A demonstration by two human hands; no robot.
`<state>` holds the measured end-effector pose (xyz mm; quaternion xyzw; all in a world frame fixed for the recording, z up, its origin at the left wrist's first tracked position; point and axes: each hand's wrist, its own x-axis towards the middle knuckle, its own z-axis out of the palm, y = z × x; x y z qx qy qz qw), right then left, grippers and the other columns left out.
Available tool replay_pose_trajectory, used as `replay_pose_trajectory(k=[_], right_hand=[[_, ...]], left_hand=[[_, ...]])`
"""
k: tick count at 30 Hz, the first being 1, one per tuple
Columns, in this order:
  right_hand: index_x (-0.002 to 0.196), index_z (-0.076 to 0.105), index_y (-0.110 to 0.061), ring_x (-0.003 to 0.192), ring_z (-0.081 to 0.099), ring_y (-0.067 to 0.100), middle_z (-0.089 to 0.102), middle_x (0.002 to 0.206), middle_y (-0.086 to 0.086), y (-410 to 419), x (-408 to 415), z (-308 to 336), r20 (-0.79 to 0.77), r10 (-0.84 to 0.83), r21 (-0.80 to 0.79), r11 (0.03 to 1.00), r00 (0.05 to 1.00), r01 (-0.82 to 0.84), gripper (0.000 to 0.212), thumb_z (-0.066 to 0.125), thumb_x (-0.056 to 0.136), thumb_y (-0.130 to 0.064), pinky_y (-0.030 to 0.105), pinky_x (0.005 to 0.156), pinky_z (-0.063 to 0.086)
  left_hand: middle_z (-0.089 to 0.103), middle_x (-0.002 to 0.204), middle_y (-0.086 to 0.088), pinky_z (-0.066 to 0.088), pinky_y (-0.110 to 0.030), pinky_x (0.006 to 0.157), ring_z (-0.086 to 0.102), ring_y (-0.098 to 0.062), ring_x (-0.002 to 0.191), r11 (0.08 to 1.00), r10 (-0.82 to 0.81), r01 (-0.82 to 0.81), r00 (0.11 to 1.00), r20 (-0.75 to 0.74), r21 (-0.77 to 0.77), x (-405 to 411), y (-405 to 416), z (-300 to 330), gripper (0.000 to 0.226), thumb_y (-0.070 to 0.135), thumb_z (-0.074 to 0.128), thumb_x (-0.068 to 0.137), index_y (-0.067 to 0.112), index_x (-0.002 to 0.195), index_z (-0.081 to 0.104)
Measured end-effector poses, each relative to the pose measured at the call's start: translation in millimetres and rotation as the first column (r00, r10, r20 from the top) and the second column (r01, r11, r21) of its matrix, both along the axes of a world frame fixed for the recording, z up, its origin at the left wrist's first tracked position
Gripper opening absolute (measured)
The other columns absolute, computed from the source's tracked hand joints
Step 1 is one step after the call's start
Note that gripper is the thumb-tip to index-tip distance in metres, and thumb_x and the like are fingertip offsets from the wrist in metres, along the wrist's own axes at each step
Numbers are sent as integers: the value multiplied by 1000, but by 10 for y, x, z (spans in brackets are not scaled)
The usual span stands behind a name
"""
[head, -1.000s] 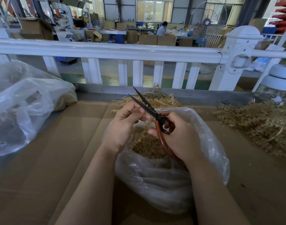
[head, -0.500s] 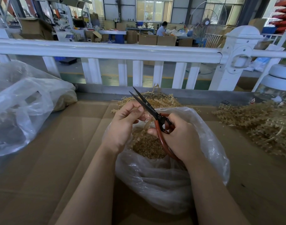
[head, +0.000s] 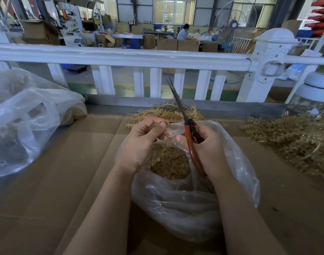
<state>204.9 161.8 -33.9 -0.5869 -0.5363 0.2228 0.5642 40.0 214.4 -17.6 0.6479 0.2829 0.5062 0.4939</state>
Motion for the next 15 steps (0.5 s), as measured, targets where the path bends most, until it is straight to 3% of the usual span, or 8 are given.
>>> replay_pose_trajectory(k=[6, 9, 13, 15], right_hand=[[91, 69, -24, 78, 71, 13, 73, 84, -1, -5, -46, 6, -66, 97, -7, 995, 993, -97, 18, 84, 81, -20, 24, 71, 59], [87, 69, -22, 74, 70, 19, 71, 78, -1, -21, -15, 28, -201, 105, 44, 994, 974, -98, 17, 82, 77, -26, 30, 71, 60], [74, 71, -33, 69, 66, 17, 67, 72, -6, -41, 28, 75, -340, 133, 124, 988, 931, -96, 17, 81, 77, -19, 36, 69, 58], [71, 72, -37, 60, 63, 6, 66, 69, -9, -54, 36, 86, -380, 153, 152, 983, 912, -101, 30, 79, 84, -10, 25, 60, 55]], left_hand=[[69, 76, 9, 49, -14, 67, 62, 0, 72, 999, -37, 37, 999, -38, 16, 41, -30, 7, 9, 16, 60, 95, 12, 94, 68], [66, 94, 1, 48, -15, 70, 60, -4, 79, 996, -32, 29, 999, -38, -82, 20, -25, 2, 32, 39, 66, 81, 15, 101, 66], [71, 94, 5, 51, -19, 74, 66, -7, 83, 962, -160, 122, 977, -141, -243, -20, -33, 6, 52, 56, 75, 71, 18, 106, 68], [74, 101, 1, 54, -34, 88, 70, -18, 96, 924, -264, 187, 943, -201, -333, -14, -38, 1, 56, 57, 78, 64, 22, 108, 70]])
